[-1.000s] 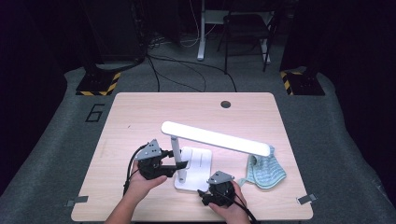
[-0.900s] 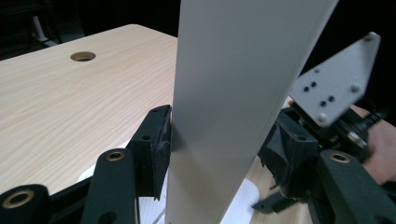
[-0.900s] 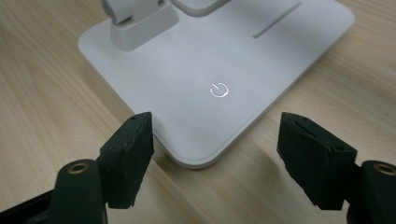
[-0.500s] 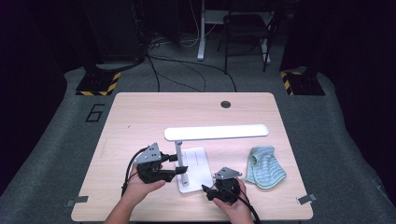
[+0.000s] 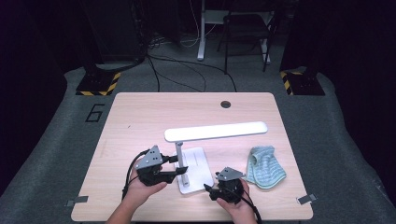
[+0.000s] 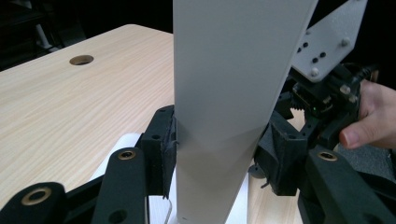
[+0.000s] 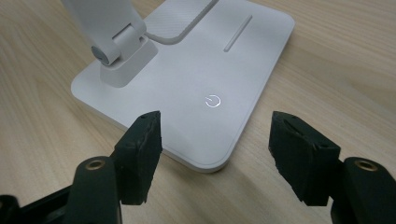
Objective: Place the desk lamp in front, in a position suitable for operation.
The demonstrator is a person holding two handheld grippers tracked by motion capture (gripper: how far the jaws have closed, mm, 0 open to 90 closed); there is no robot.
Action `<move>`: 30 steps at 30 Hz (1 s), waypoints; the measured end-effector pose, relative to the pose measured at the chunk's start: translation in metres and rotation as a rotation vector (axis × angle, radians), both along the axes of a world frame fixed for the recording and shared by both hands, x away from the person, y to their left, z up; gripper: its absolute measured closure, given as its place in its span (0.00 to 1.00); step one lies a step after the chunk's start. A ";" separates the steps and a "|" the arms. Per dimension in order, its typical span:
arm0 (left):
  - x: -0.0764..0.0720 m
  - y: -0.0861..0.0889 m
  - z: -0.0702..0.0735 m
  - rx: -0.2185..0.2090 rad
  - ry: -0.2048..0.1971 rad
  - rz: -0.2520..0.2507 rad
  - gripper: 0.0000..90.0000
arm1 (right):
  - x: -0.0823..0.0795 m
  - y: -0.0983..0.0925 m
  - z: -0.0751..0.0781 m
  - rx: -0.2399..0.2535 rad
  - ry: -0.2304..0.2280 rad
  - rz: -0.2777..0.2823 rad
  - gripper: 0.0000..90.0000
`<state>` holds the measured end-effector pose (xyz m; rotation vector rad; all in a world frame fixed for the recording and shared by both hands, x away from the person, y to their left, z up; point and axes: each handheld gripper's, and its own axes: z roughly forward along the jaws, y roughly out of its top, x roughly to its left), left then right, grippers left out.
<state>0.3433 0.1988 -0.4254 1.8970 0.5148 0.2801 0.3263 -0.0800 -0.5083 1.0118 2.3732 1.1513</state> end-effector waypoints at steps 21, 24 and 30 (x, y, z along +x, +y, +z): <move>-0.005 0.000 0.001 0.009 -0.002 0.022 0.58 | 0.019 -0.094 0.039 0.158 -0.037 -0.178 0.19; -0.006 0.000 0.000 0.002 -0.003 0.028 0.58 | 0.019 -0.120 0.030 0.175 -0.074 -0.253 0.28; -0.007 -0.001 0.000 -0.004 0.004 0.032 0.58 | 0.020 -0.146 0.015 0.108 -0.062 -0.349 0.31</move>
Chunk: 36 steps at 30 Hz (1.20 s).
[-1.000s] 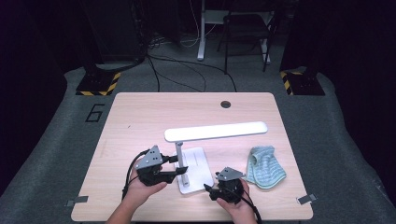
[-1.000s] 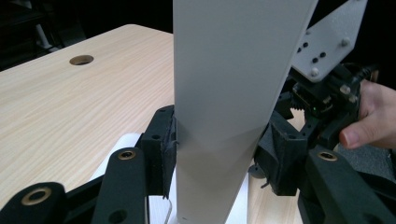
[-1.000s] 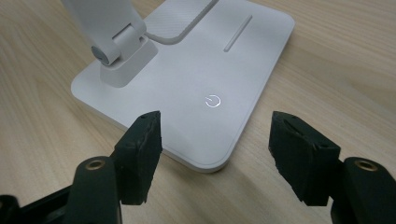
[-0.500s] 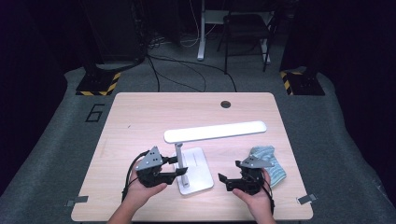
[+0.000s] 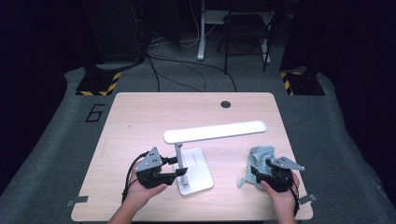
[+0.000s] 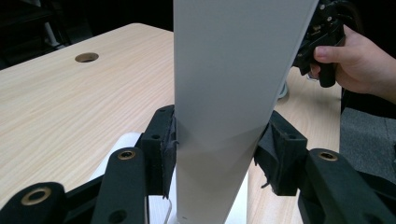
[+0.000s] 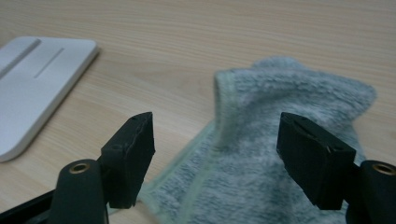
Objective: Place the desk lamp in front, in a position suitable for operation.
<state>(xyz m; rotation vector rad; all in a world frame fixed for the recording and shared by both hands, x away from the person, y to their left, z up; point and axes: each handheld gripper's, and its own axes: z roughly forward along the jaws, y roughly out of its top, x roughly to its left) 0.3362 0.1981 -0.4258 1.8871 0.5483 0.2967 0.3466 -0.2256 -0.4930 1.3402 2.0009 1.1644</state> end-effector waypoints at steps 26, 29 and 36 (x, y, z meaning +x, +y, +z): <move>-0.001 0.002 0.000 -0.002 -0.005 -0.002 0.57 | 0.016 -0.010 -0.028 -0.107 0.105 -0.107 0.39; -0.001 0.003 0.000 0.007 0.000 -0.012 0.57 | 0.016 -0.008 -0.029 -0.110 0.101 -0.117 0.35; 0.001 0.003 0.001 -0.014 0.020 -0.009 0.56 | 0.016 -0.008 -0.030 -0.110 0.104 -0.107 0.33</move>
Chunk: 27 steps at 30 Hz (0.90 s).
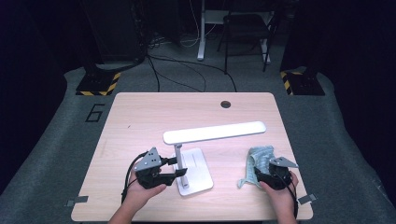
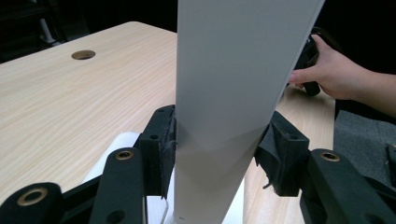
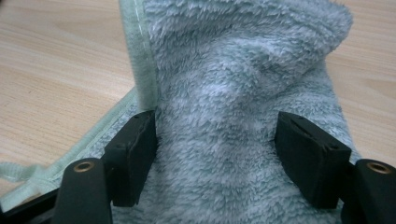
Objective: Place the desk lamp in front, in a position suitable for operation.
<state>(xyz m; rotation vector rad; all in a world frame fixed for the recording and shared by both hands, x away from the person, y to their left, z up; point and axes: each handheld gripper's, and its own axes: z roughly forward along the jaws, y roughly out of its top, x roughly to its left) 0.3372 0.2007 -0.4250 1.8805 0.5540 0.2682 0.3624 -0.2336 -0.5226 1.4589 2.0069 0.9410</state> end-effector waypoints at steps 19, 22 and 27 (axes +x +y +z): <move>0.002 0.001 0.009 -0.022 0.005 -0.014 0.53 | -0.003 -0.001 0.005 0.006 0.001 0.043 0.69; 0.003 0.000 0.009 -0.025 0.005 -0.017 0.53 | -0.004 0.000 0.007 0.007 0.009 0.055 0.75; 0.002 0.001 0.011 -0.032 0.012 -0.014 0.53 | -0.006 0.000 0.011 0.022 0.009 0.071 0.78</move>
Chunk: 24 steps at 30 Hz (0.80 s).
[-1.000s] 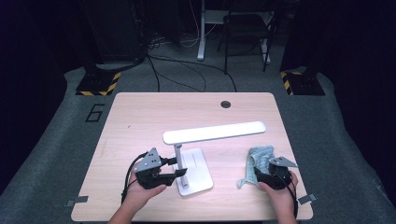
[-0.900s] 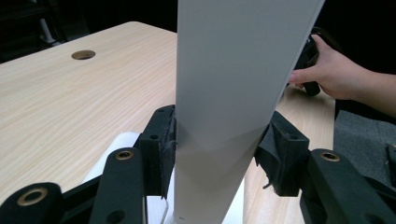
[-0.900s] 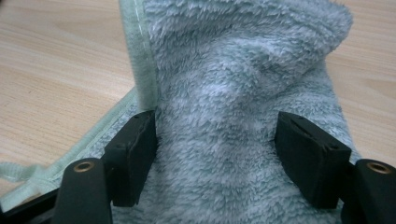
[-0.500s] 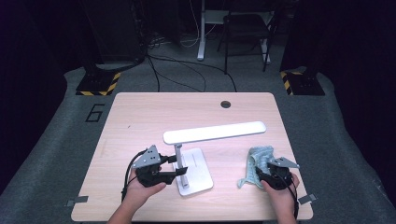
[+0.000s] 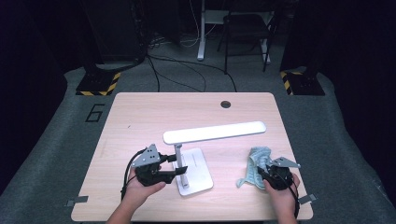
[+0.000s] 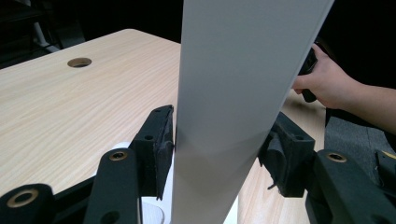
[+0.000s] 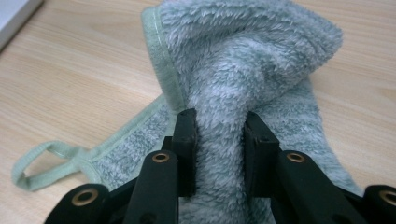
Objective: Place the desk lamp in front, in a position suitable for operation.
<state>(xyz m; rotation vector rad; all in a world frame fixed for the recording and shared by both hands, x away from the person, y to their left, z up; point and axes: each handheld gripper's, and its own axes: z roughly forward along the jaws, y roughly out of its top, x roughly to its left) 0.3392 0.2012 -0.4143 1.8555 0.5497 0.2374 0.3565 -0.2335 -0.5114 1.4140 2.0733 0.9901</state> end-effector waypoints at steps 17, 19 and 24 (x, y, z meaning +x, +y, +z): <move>-0.002 -0.001 0.005 0.006 -0.017 -0.004 0.57 | -0.018 0.014 0.028 0.037 -0.075 0.084 0.80; -0.002 0.000 0.005 0.017 -0.031 -0.005 0.57 | -0.019 0.018 0.031 0.044 -0.080 0.100 0.81; -0.004 0.001 0.006 0.009 -0.014 -0.009 0.57 | -0.023 0.030 0.035 0.076 -0.094 0.157 0.81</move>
